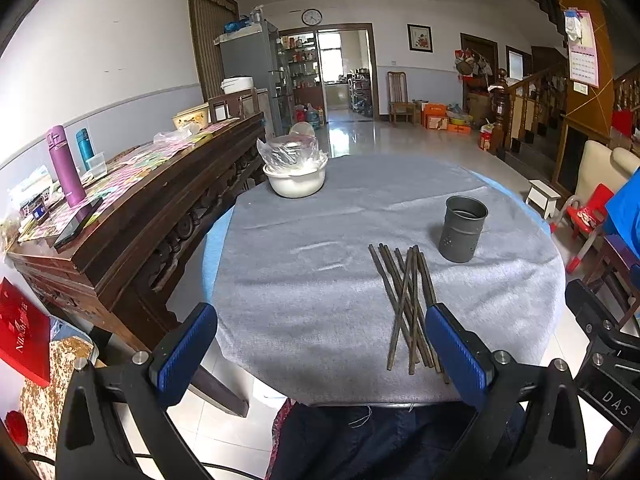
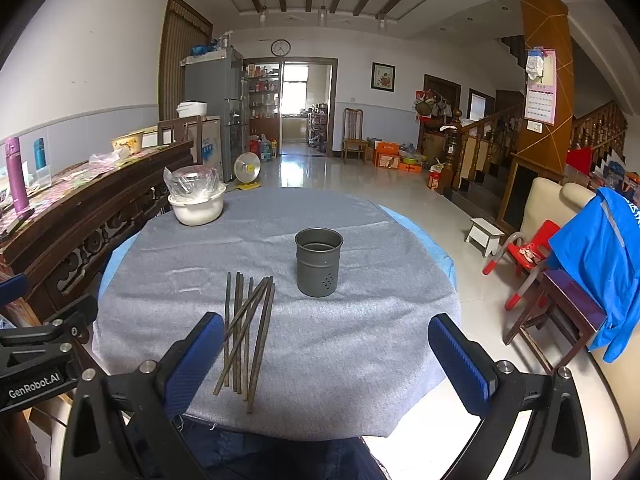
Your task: Organize utensils
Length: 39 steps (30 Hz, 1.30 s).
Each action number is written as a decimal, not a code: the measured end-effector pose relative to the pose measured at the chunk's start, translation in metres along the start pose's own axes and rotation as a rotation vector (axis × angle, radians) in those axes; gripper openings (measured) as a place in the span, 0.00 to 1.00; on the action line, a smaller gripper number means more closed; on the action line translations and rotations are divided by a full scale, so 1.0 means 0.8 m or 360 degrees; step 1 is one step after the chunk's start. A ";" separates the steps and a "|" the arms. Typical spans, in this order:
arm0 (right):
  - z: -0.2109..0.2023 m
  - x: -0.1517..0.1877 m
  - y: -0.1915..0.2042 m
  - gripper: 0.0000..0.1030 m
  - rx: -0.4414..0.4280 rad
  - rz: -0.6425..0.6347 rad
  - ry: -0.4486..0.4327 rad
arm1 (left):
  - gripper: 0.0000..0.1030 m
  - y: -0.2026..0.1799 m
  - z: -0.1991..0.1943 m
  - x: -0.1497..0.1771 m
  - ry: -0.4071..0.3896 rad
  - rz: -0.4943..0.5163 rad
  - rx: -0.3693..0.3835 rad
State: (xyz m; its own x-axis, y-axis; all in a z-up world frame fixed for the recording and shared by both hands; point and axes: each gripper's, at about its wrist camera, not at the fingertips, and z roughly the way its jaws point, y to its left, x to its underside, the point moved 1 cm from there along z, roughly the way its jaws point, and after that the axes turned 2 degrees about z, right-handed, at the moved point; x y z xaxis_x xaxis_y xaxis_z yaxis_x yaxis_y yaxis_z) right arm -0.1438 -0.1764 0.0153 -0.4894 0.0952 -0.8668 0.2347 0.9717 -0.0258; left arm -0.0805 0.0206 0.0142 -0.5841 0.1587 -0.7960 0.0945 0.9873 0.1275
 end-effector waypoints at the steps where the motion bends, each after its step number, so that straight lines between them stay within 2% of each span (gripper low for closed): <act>1: 0.000 0.000 -0.001 1.00 -0.0003 0.0003 0.0001 | 1.00 0.000 0.000 0.000 0.0001 0.0001 0.0003; 28: 0.011 0.008 0.002 1.00 -0.0002 -0.0003 0.0030 | 1.00 0.000 0.008 0.000 0.0046 0.0019 0.0021; 34: 0.015 0.008 0.003 1.00 -0.0005 0.0001 0.0097 | 1.00 -0.003 0.015 0.005 0.0075 0.0024 0.0031; 37: 0.019 0.009 0.002 1.00 -0.0011 0.0003 0.0181 | 1.00 -0.004 0.020 0.007 0.0093 0.0022 0.0037; 39: 0.022 0.009 0.002 1.00 -0.0005 -0.0002 0.0180 | 1.00 -0.005 0.025 0.008 0.0105 0.0022 0.0043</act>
State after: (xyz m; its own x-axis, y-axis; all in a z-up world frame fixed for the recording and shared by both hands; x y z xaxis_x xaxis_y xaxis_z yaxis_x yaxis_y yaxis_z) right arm -0.1316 -0.1779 0.0004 -0.5814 0.1179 -0.8050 0.2318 0.9724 -0.0250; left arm -0.0684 0.0176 -0.0033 -0.6346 0.1730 -0.7532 0.1243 0.9848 0.1214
